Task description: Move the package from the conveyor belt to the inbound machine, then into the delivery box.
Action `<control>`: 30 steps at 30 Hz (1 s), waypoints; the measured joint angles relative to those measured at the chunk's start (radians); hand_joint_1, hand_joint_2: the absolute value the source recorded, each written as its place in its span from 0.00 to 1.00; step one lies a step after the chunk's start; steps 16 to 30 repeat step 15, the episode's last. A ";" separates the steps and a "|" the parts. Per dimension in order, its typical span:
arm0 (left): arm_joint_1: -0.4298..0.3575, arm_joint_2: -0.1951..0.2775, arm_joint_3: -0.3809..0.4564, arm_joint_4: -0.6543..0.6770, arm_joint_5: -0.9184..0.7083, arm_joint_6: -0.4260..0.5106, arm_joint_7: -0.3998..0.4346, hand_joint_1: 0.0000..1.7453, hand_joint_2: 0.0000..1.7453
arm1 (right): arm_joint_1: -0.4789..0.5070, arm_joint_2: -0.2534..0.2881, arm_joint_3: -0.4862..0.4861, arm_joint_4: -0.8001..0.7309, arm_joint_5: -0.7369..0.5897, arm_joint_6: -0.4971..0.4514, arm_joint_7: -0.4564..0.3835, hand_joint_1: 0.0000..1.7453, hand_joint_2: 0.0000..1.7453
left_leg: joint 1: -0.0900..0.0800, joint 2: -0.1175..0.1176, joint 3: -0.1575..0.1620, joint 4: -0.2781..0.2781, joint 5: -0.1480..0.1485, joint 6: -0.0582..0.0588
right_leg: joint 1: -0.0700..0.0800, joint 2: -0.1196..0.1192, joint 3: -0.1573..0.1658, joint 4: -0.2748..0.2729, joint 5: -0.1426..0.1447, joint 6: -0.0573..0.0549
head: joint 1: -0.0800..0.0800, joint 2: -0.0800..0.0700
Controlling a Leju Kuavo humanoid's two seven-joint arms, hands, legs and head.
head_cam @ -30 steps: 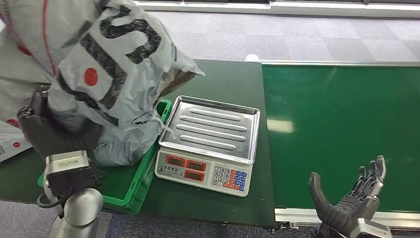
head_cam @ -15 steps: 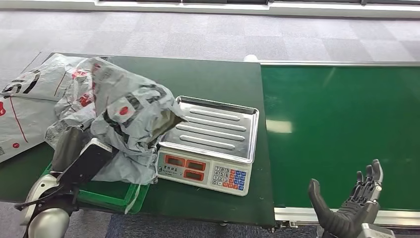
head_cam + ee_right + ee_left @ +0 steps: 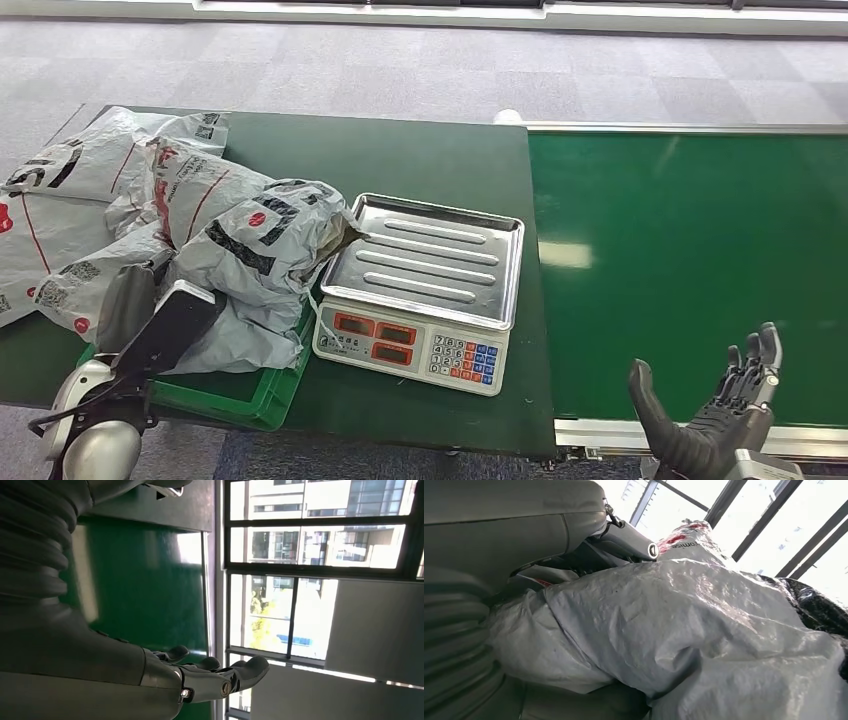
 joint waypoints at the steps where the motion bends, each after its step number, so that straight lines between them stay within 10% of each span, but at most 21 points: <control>1: 0.000 0.001 0.000 0.005 -0.008 -0.014 0.009 1.00 1.00 | 0.000 0.000 0.000 0.000 0.000 0.003 0.002 0.00 1.00 | 0.000 0.000 0.000 0.000 0.000 0.000 | 0.000 0.000 0.000 0.000 0.000 0.000 | 0.000 0.000; 4: 0.002 0.005 0.000 0.043 -0.048 -0.069 0.037 0.91 1.00 | -0.006 0.000 0.000 0.000 0.001 0.016 0.008 0.00 1.00 | 0.000 0.000 0.000 0.000 0.000 0.000 | 0.000 0.000 0.000 0.000 0.000 0.000 | 0.000 0.000; 10: 0.003 0.005 -0.011 0.143 -0.139 -0.118 0.059 0.30 1.00 | -0.023 0.000 0.000 0.004 0.002 0.024 0.022 0.00 1.00 | 0.000 0.000 0.001 0.000 0.000 0.000 | 0.000 0.000 0.000 0.000 0.000 0.000 | 0.000 0.000; 14: -0.020 -0.005 -0.017 0.184 -0.283 0.004 0.140 0.06 1.00 | -0.024 0.000 0.000 0.004 0.018 0.034 0.032 0.00 1.00 | 0.000 0.000 0.001 0.000 0.000 0.000 | 0.000 0.000 0.000 0.000 0.000 0.000 | 0.000 0.000; 30: -0.024 -0.007 -0.017 0.190 -0.306 0.023 0.154 0.03 1.00 | -0.024 0.000 0.000 0.004 0.020 0.036 0.033 0.00 1.00 | 0.000 0.000 0.001 0.000 0.000 0.000 | 0.000 0.000 0.000 0.000 0.000 0.000 | 0.000 0.000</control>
